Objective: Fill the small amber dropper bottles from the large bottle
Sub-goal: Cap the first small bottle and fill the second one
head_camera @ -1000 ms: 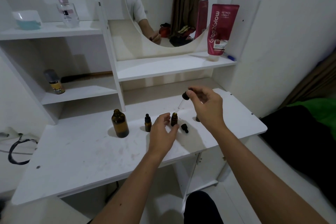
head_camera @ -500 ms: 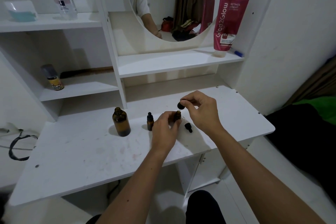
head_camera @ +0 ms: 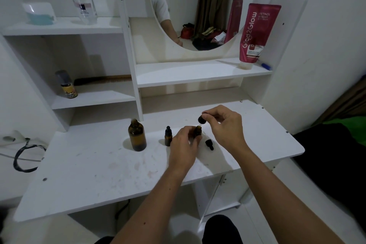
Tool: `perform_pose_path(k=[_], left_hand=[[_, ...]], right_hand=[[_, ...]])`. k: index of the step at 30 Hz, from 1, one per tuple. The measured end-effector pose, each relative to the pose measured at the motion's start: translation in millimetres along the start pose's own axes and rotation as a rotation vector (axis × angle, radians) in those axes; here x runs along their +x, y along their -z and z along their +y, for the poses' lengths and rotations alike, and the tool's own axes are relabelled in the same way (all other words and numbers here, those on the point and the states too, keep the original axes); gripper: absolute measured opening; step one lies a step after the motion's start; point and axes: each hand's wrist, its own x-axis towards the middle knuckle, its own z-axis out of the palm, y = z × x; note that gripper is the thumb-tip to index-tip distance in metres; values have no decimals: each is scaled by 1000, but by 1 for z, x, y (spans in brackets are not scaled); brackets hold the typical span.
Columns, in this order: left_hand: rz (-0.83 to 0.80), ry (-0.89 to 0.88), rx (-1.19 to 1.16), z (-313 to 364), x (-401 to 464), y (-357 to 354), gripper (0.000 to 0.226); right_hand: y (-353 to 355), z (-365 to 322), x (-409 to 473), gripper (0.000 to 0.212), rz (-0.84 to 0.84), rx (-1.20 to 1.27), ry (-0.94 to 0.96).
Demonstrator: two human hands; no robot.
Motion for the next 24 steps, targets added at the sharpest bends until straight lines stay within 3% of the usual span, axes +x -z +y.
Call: perform_pose_path(k=[6, 9, 14, 21, 24], left_hand=[[-27, 18, 33, 7, -3, 2, 23], [-36, 31, 80, 8, -6, 4, 39], [-70, 46, 127, 7, -20, 10, 57], [-138, 68, -62, -5, -52, 45, 56], [-145, 67, -87, -10, -61, 72, 43]], right_hand=[[0, -5, -2, 22, -36, 36, -51], [5, -9, -4, 11, -22, 65, -70], [16, -25, -3, 16, 58, 69, -42], [11, -39, -13, 16, 87, 106, -20], [-1, -47, -15, 16, 74, 150, -45]])
